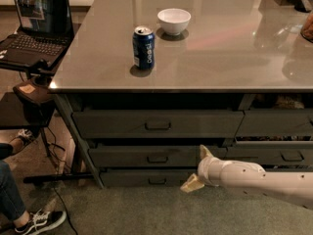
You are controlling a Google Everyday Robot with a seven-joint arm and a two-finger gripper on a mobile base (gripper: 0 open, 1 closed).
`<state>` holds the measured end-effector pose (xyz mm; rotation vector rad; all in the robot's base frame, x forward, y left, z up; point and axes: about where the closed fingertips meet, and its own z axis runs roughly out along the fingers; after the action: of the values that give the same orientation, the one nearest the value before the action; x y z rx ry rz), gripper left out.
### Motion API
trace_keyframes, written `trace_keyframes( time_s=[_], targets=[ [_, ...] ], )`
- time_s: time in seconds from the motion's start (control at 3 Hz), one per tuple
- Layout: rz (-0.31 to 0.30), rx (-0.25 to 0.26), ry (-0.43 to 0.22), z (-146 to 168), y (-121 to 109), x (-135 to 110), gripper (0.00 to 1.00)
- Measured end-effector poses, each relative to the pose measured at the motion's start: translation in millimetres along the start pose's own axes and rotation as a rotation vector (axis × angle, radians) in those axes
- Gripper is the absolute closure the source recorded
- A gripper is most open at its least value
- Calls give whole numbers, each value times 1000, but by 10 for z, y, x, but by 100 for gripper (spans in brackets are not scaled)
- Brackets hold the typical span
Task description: Open middle drawer
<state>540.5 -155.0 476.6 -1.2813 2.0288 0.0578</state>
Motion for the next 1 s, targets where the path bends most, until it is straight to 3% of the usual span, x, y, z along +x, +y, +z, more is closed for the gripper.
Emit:
trace_keyframes(
  time_s=[0.33, 1.0],
  targets=[
    [73, 36, 19, 467, -264, 407, 0],
    [60, 48, 8, 659, -321, 469, 0]
  ],
)
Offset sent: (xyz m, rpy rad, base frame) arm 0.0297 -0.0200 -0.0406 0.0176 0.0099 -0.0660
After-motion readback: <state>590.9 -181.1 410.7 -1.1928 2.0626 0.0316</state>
